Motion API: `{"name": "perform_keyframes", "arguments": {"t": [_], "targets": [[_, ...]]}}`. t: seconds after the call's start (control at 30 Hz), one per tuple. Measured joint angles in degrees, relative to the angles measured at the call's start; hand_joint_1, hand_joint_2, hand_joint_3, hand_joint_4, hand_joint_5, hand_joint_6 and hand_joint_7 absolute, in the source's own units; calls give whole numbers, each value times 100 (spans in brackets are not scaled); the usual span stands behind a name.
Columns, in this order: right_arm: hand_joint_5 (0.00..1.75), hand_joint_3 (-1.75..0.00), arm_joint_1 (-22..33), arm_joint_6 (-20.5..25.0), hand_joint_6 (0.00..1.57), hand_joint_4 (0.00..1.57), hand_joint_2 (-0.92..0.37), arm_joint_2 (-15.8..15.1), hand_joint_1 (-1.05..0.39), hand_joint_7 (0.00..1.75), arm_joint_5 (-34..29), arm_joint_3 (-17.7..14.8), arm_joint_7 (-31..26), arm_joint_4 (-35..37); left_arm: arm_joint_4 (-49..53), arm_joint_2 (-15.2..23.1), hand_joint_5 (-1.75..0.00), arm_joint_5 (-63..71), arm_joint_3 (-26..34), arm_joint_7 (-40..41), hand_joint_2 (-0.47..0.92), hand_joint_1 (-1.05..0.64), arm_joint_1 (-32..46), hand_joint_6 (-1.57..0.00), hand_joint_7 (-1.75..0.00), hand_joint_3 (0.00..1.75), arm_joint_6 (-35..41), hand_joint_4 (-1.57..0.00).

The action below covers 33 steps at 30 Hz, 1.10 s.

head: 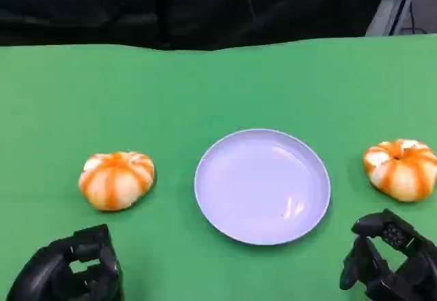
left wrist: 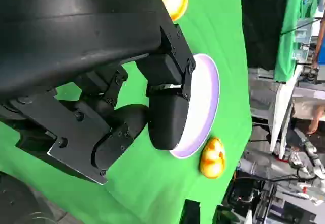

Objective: Grasp the bread from the table and place it into the plate.

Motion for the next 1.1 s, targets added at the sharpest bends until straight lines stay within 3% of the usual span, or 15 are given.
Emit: {"name": "perform_keyframes", "arguments": {"t": [0.63, 0.77, 0.87, 0.9, 0.97, 1.1], "targets": [[173, -105, 2, 9, 83, 85, -54, 1, -16, 140, -11, 2, -53, -21, 0, 13, -171, 54, -16, 17, 56, -7, 0, -79, -154, 120, -46, -87], [174, -105, 2, 9, 83, 85, -54, 1, -15, 140, -11, 2, -52, -21, 0, 12, -165, 70, -17, 20, 56, -8, 0, -79, -144, 116, -65, -84], [174, -106, 2, 9, 83, 85, -54, 1, -15, 140, -11, 2, -52, -21, 1, -3, -123, 150, -16, 105, 68, -22, 2, -78, -84, 75, -240, -70], [174, -106, 2, 9, 82, 85, -54, 1, -15, 140, -11, 3, -53, -21, 0, -7, -101, 240, -17, 166, 77, -30, 3, -73, -58, 53, -327, -55], [175, -106, 2, 9, 82, 84, -53, 1, -16, 141, -15, 3, -53, -21, -41, -4, -81, 407, -31, 300, 88, -40, 22, -70, -32, 29, -466, -43], [173, -106, 6, 9, 84, 85, -52, 1, -16, 139, -18, 5, -66, -29, -194, 25, -46, 1354, -86, 819, 92, -64, 56, -54, -6, 36, -1312, -21]]}}
